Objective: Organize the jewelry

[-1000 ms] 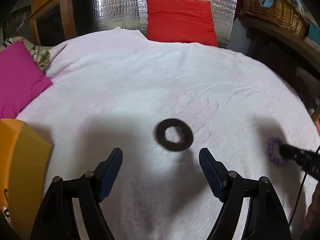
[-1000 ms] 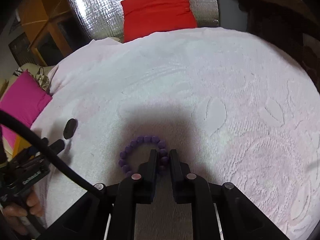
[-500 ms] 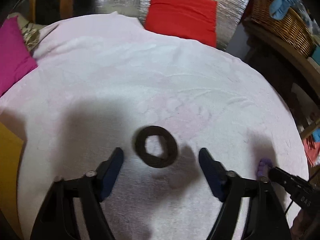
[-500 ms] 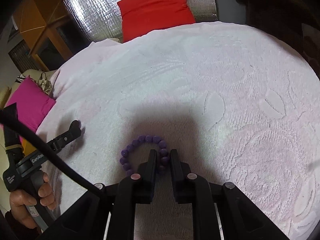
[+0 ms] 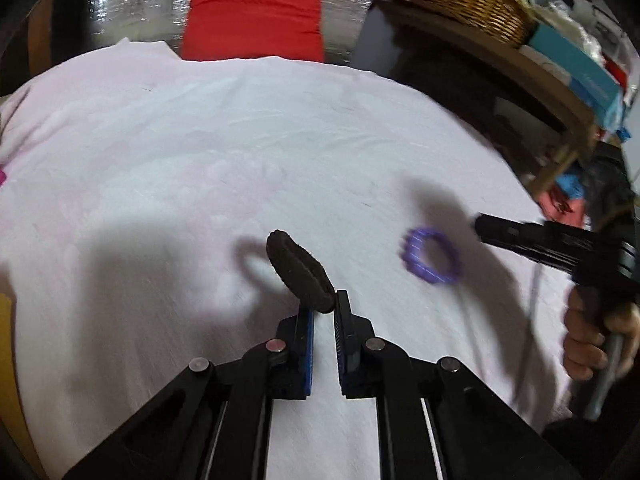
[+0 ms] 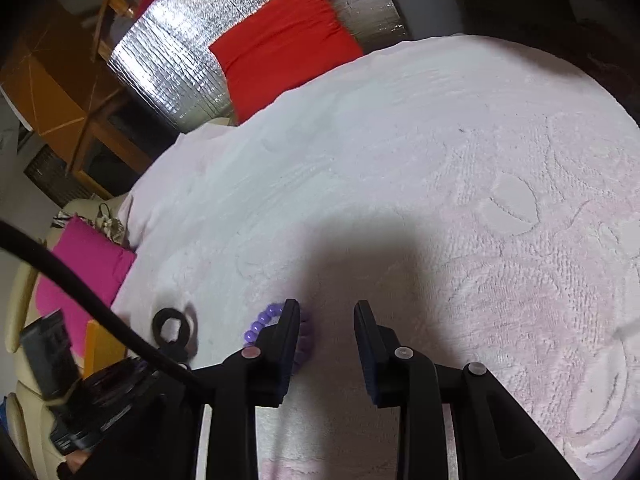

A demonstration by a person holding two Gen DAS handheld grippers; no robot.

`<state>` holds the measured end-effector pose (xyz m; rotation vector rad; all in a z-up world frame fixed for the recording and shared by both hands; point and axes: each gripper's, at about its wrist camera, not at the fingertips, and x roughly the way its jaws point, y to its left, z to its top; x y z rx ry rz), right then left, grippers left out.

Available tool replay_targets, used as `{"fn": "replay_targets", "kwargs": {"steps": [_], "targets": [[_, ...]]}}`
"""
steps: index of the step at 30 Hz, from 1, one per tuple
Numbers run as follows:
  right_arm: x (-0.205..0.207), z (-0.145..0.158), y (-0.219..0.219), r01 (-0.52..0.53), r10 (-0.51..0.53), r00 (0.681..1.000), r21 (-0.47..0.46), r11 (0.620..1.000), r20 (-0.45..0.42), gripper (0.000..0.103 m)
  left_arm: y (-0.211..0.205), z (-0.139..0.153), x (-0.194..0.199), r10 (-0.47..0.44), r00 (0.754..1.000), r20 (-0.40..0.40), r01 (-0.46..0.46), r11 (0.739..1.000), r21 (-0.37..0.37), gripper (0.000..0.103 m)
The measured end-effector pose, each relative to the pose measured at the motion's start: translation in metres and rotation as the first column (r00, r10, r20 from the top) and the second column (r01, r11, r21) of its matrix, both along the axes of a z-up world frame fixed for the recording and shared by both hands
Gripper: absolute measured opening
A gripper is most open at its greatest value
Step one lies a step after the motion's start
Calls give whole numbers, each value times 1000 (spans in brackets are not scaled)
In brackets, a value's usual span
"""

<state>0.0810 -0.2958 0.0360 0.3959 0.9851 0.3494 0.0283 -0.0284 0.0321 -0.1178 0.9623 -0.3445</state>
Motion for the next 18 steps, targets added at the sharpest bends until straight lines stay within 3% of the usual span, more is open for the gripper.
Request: {"fn": "replay_targets", "kwargs": {"steps": [5, 7, 8, 10, 14, 18], "targets": [[-2, 4, 15, -31, 32, 999, -28, 999, 16, 32, -9, 4, -24, -55, 998, -3, 55, 998, -14, 12], [-3, 2, 18, -38, 39, 999, -42, 998, 16, 31, -9, 4, -23, -49, 999, 5, 49, 999, 17, 25], [-3, 1, 21, -39, 40, 999, -55, 998, 16, 31, -7, 4, -22, -39, 999, 6, 39, 999, 23, 42], [-3, -1, 25, -41, 43, 999, -77, 996, 19, 31, -1, 4, -21, 5, 1000, 12, -5, 999, 35, 65], [-2, -3, 24, -37, 39, 999, -96, 995, 18, 31, 5, 8, -25, 28, 999, 18, -29, 999, 28, 66], [0, -5, 21, -27, 29, 999, -95, 995, 17, 31, 2, 5, -21, 22, 999, 29, -24, 997, 77, 66]]}}
